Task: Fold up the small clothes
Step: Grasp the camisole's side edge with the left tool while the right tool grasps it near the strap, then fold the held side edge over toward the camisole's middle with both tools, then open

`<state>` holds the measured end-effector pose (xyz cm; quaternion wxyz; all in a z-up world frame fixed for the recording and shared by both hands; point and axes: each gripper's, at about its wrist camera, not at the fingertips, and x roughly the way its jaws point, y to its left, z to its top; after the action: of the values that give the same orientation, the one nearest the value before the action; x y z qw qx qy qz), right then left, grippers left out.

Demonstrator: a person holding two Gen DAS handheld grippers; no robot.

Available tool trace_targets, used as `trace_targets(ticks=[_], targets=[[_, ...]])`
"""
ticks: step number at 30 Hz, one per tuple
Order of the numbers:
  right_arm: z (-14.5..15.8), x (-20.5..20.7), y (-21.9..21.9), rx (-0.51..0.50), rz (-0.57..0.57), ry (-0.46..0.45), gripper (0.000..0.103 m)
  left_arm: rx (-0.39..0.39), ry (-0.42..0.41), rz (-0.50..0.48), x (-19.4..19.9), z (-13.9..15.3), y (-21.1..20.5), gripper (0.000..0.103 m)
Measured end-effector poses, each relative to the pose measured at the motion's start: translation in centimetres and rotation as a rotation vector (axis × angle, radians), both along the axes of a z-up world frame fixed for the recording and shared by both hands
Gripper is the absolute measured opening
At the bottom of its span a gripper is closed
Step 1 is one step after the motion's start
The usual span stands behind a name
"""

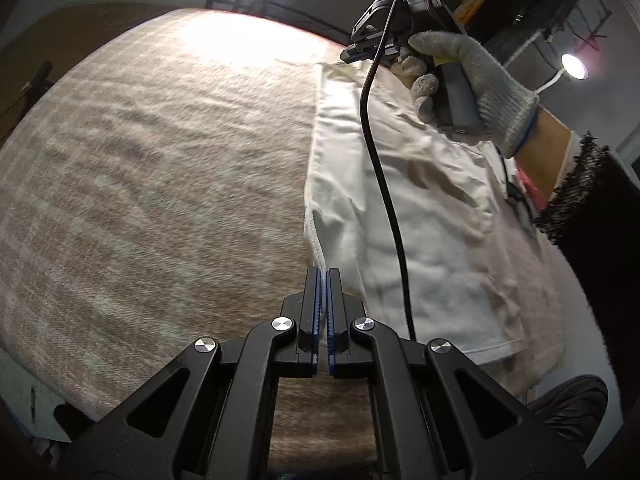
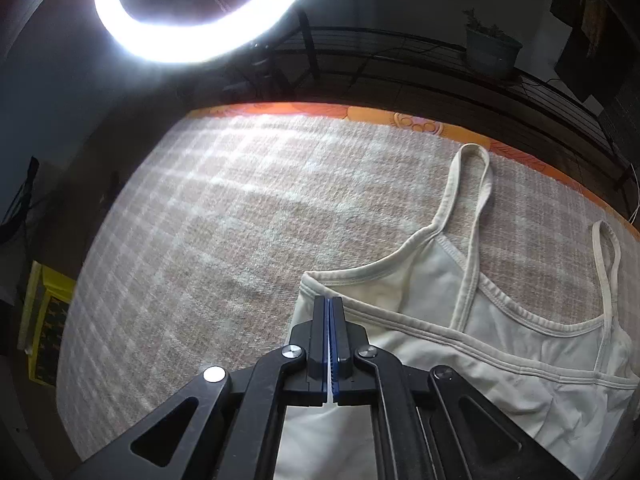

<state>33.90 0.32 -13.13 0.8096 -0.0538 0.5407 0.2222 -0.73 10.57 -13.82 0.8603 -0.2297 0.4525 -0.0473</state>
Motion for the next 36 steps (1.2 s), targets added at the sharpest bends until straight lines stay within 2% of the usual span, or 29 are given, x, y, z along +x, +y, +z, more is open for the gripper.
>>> trace_targets(ticks=[5,6,8,9,10,12,14,15,18,20,22,26,36], targets=[[1.2,-0.1,-3.3,0.075,-0.028,0.007,0.0,0.072,-0.038,-0.027,0.1,1.1,-2.2,0.0],[1.3,-0.3,-3.4,0.091,-0.019,0.02,0.004,0.072,-0.035,-0.027,0.1,1.1,-2.4,0.0],[1.3,-0.7,-3.0,0.092,0.003,0.042,0.025,0.067,-0.027,-0.025,0.4,1.0,-2.6,0.0],[1.2,-0.8,-2.4,0.087,0.022,0.053,0.048,0.071,-0.025,-0.024,0.5,0.9,-2.8,0.0],[1.1,-0.9,-1.4,0.073,0.044,0.049,0.052,0.075,-0.026,-0.022,0.6,1.0,-3.0,0.0],[0.6,-1.1,1.1,0.012,0.086,0.019,0.05,0.077,-0.022,-0.013,0.7,0.8,-2.9,0.0],[-0.5,-0.8,2.9,-0.033,0.101,0.029,0.042,0.074,-0.016,0.0,0.8,0.7,-2.5,0.0],[-1.1,-0.7,3.5,-0.042,0.107,0.046,0.035,0.069,-0.013,0.005,0.8,0.6,-2.3,0.0],[-2.8,-0.4,4.7,-0.106,0.107,0.057,0.032,0.07,-0.009,0.007,0.9,0.5,-2.2,0.0],[-3.6,-0.2,4.9,-0.145,0.101,0.055,0.024,0.069,-0.006,0.005,0.8,0.4,-2.1,0.0],[-3.6,-0.3,4.9,-0.172,0.115,0.015,0.001,0.072,-0.005,0.005,0.8,0.3,-2.0,0.0],[-2.8,-0.1,3.6,-0.135,0.097,-0.004,0.0,0.074,-0.022,-0.004,0.6,0.9,-2.4,0.0],[2.2,-0.9,-4.0,0.079,0.039,-0.076,0.0,0.124,-0.083,-0.119,0.0,2.7,-6.6,0.0]])
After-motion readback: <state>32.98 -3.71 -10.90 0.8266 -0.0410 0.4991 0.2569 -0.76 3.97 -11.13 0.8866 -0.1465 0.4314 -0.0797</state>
